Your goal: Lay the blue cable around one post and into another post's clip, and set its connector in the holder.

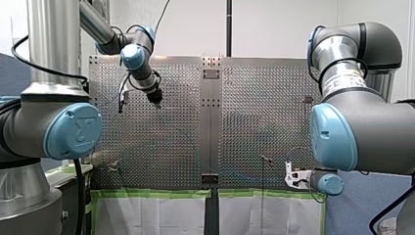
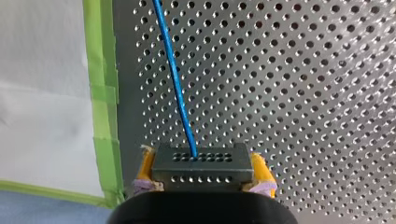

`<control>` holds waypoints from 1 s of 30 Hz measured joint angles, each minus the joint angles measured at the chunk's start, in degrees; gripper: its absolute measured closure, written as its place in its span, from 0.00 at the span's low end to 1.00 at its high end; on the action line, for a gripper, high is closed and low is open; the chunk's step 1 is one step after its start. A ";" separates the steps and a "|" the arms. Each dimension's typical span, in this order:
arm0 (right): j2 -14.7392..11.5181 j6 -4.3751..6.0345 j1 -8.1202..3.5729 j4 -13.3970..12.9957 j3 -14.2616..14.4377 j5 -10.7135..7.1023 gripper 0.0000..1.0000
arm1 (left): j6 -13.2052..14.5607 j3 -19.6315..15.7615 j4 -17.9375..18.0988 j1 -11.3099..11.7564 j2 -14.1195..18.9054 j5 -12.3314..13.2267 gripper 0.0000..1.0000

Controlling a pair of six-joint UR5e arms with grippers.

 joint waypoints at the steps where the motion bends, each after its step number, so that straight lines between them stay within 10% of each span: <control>1: 0.00 -0.05 -0.10 0.02 0.01 0.00 1.00 | 0.09 -0.64 0.60 -0.63 -0.62 0.05 0.01; 7: 0.00 0.36 -0.93 -0.41 0.01 -0.52 1.00 | 1.81 -3.51 3.51 -3.52 -3.51 0.03 0.01; 17: -0.03 4.34 -1.73 -2.80 -0.20 -5.22 1.00 | 3.13 -4.65 8.17 -8.20 -8.20 -0.65 0.01; 30: -0.01 4.86 -1.49 -2.74 -0.65 -11.55 1.00 | 8.18 -2.35 14.72 -14.73 -14.73 -1.96 0.01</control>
